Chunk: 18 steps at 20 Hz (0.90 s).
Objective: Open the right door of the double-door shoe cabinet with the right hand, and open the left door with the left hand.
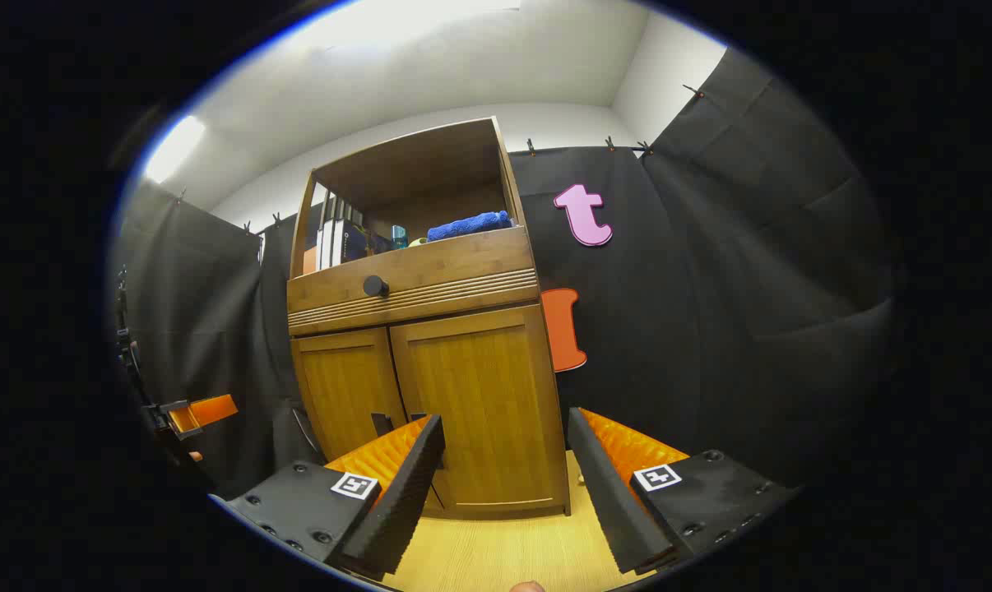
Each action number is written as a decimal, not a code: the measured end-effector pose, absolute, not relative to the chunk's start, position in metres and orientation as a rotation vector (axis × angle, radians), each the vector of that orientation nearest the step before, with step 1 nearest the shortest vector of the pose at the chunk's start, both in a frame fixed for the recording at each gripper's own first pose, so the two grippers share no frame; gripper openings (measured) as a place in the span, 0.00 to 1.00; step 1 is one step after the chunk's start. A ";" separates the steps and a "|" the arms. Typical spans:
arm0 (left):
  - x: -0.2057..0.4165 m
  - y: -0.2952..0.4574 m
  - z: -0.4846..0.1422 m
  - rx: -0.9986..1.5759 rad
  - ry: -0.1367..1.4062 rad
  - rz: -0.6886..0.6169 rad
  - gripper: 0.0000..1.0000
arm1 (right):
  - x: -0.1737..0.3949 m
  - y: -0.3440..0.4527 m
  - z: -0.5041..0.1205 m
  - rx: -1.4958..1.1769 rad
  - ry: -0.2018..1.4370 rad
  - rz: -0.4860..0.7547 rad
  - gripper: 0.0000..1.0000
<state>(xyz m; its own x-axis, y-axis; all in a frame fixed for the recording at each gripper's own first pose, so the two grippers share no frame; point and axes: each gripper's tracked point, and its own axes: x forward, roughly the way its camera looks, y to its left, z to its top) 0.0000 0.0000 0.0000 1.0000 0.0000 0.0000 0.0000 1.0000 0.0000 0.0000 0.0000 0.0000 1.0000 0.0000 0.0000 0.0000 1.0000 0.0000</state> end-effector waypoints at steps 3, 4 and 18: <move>0.000 0.000 -0.001 -0.001 0.003 0.002 0.94 | 0.001 -0.002 0.000 -0.001 -0.002 -0.006 0.89; 0.000 0.000 -0.001 -0.001 0.005 0.004 0.94 | 0.000 -0.003 0.000 -0.001 -0.003 -0.008 0.89; -0.005 -0.005 0.004 0.010 -0.002 -0.006 0.92 | -0.004 -0.005 0.000 -0.002 -0.007 -0.016 0.89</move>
<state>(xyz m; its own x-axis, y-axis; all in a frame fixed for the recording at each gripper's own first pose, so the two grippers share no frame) -0.0053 -0.0049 0.0036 1.0000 -0.0065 0.0018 0.0064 0.9999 0.0096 -0.0043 -0.0051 -0.0003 0.9999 -0.0156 0.0075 0.0156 0.9999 -0.0017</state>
